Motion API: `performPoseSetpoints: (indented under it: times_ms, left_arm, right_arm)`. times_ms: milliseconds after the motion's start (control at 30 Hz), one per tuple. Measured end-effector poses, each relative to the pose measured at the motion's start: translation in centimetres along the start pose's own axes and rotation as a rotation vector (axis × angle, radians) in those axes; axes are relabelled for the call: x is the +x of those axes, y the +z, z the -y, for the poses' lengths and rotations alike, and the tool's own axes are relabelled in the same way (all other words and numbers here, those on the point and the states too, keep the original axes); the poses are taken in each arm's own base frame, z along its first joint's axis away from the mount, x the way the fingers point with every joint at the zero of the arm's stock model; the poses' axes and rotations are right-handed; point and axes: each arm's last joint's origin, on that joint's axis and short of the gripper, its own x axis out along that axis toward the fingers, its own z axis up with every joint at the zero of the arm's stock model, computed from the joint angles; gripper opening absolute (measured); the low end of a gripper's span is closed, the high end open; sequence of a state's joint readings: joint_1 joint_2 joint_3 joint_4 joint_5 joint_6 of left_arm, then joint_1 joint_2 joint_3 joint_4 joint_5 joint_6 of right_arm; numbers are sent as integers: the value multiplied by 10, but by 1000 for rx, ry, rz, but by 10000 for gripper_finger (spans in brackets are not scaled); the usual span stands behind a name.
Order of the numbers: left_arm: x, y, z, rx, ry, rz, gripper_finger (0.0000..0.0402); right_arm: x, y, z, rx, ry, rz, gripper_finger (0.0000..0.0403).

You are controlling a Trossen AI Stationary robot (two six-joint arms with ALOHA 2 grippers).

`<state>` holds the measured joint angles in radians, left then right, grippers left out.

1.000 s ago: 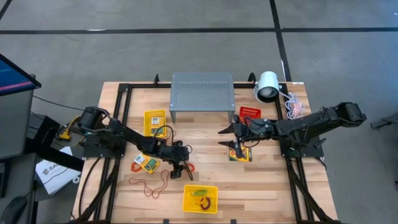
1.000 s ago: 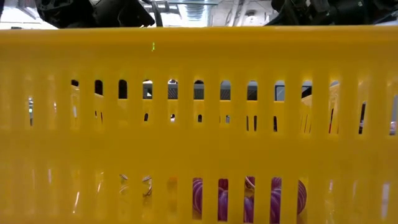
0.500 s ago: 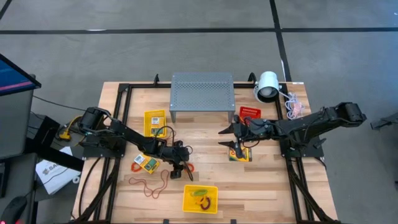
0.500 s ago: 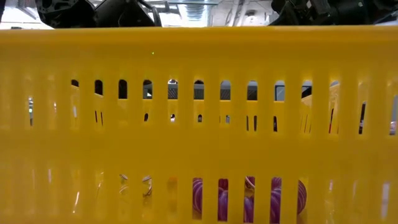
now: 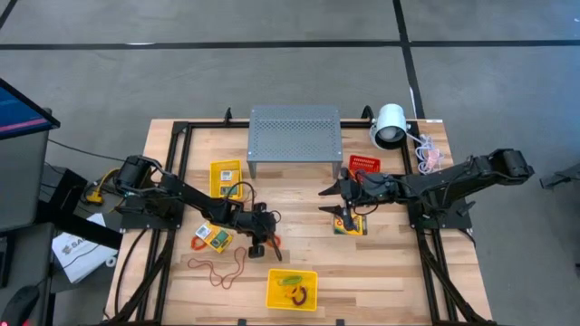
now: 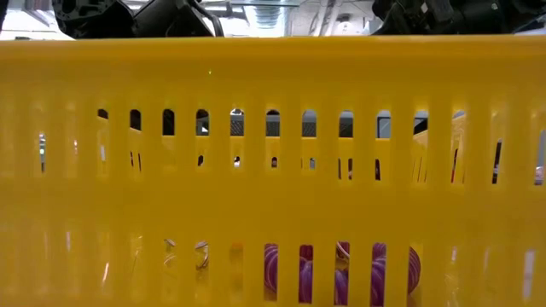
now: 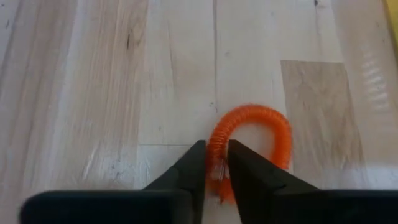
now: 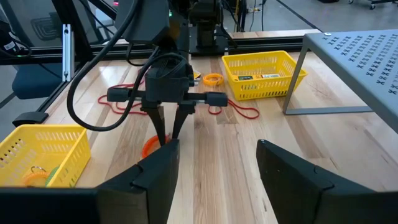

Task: Pick & Place Office Desk Supplies
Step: Put the orange spiral keychain into the bottom yellow bin

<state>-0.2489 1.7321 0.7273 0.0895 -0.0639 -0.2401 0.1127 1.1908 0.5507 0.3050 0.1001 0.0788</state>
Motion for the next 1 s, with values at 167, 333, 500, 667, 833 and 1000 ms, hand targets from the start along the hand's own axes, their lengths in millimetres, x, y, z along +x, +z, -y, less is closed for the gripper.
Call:
performPoseSetpoints:
  times_ms: [167, 333, 500, 667, 833, 1000]
  left_arm:
    - [0, 1, -1, -7, -17, 4, 9]
    - [-3, 3, -6, -23, -8, 9, 15]
    - [-13, 10, -12, -39, -3, 39, 6]
    - [-32, 23, -17, -28, -5, 125, 10]
    - [-62, 35, -19, -13, -9, 215, 6]
    - [-91, 44, -18, 20, -9, 321, 8]
  right_arm:
    - [0, -1, 0, -1, -1, -6, 209]
    - [0, -1, 0, -1, 0, -6, 209]
    - [0, -1, 0, -1, 0, -6, 209]
    - [0, -1, 0, 0, 0, -6, 209]
    - [0, 0, 0, 33, 1, -3, 209]
    - [0, 5, -5, 83, 85, 49, 209]
